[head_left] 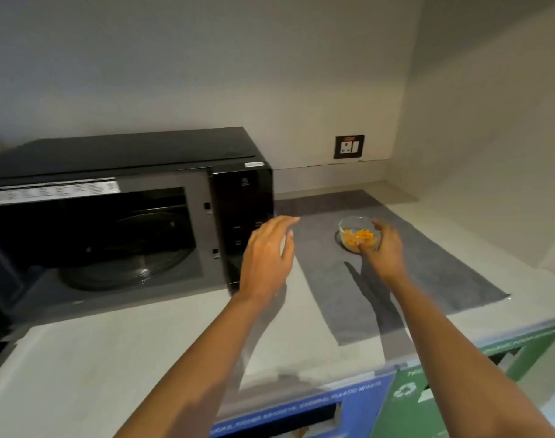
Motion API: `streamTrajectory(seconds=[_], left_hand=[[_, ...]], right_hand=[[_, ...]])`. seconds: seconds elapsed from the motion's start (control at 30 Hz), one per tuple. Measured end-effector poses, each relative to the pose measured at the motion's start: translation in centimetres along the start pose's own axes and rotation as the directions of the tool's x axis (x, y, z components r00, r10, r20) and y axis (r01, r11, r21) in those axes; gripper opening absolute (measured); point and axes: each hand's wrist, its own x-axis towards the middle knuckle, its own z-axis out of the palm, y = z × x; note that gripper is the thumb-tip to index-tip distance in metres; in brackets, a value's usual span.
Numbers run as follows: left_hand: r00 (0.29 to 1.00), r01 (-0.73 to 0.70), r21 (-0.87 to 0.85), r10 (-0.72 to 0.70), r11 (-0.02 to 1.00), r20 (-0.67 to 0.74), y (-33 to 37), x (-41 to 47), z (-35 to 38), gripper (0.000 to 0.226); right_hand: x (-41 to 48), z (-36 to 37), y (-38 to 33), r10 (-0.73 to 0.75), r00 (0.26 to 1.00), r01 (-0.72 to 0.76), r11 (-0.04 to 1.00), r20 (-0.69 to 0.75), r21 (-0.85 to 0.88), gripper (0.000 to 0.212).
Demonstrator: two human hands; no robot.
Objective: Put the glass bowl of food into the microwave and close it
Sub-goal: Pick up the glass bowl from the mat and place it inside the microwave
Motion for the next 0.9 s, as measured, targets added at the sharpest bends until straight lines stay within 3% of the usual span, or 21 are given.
streamTrajectory(seconds=[0.1,0.27,0.4,0.53,0.7,0.77,0.83,0.9], left_hand=[[0.993,0.048,-0.019,-0.046,0.999,0.105,0.9,1.7,5.7,0.035],[0.906,0.376,-0.108,-0.342,0.92,0.248,1.3,4.1,13.4,0.045],[0.765,0.623,-0.195,-0.538,0.757,0.355,0.7,5.8,19.1,0.049],[0.615,0.786,-0.31,-0.631,0.534,0.473,0.1,6.1,22.9,0.054],[0.527,0.846,-0.418,-0.633,0.331,0.567,-3.0,6.1,28.4,0.058],[0.524,0.844,-0.447,-0.633,0.296,0.571,-4.6,5.9,30.8,0.057],[0.526,0.841,-0.462,-0.63,0.282,0.572,-5.6,5.9,32.2,0.053],[0.53,0.835,-0.482,-0.628,0.266,0.57,-6.9,5.8,33.9,0.05]], right_hand=[[3.2,-0.3,2.9,0.032,0.998,-0.028,0.998,0.063,-0.056,0.072],[6.8,-0.3,6.8,0.089,0.979,-0.081,0.995,0.184,-0.052,0.098],[8.0,0.2,9.3,0.13,0.948,-0.181,0.971,0.291,0.154,0.116],[8.6,1.3,11.3,0.148,0.922,-0.216,0.964,0.358,0.157,0.137],[8.9,1.6,12.1,0.11,0.899,-0.225,0.947,0.425,0.231,0.135],[8.9,1.6,12.1,0.12,0.906,-0.251,0.925,0.406,0.287,0.135],[9.2,1.6,12.0,0.115,0.905,-0.262,0.909,0.409,0.324,0.119],[9.4,1.8,12.2,0.1,0.922,-0.235,0.912,0.373,0.337,0.09]])
